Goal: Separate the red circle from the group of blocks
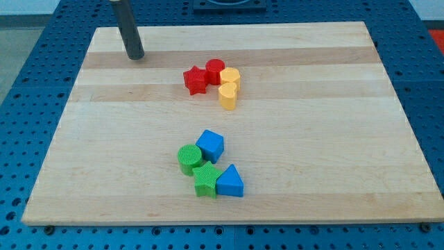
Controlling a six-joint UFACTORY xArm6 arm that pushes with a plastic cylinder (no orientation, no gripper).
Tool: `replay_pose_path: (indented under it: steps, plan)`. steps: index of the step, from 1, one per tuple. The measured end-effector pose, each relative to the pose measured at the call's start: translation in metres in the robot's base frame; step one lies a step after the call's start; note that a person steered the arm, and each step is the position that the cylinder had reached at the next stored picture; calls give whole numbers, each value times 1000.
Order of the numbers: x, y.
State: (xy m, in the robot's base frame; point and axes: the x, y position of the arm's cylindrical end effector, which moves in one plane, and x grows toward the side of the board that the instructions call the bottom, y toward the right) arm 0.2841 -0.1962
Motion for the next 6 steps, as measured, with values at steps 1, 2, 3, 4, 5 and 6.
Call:
replay_pose_path:
  steps: [1, 2, 3, 4, 5, 6]
  plan:
    - [61, 7]
    - [68, 8]
    - [63, 29]
    - [61, 95]
    - [55, 201]
    - [48, 299]
